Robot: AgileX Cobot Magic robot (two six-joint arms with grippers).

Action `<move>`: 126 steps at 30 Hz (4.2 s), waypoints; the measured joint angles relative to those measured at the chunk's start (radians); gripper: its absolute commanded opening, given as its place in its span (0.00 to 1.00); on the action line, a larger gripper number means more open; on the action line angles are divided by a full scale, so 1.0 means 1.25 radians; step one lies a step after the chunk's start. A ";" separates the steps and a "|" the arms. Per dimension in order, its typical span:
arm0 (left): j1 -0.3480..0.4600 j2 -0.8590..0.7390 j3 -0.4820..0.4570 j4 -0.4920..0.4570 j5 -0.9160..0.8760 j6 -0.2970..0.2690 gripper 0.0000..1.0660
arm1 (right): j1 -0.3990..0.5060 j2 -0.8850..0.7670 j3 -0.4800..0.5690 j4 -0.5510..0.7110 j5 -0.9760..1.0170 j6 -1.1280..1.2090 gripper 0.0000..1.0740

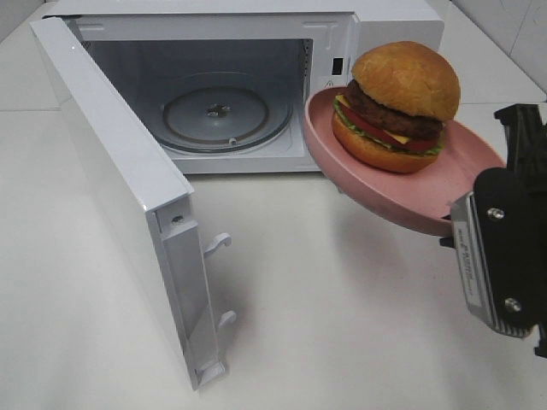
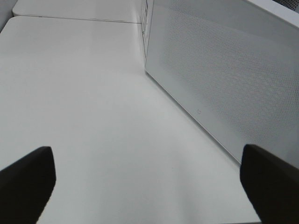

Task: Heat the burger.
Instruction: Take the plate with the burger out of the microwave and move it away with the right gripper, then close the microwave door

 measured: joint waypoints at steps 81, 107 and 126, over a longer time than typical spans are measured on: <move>0.000 0.000 0.000 0.000 0.000 0.000 0.94 | -0.067 0.434 -0.096 -0.353 0.490 1.303 0.04; 0.000 0.000 0.000 0.000 0.000 0.000 0.94 | -0.181 0.587 -0.115 -0.377 0.393 1.366 0.18; 0.000 0.000 0.000 0.000 0.000 0.000 0.94 | -0.182 0.386 -0.188 -0.167 0.360 1.142 0.70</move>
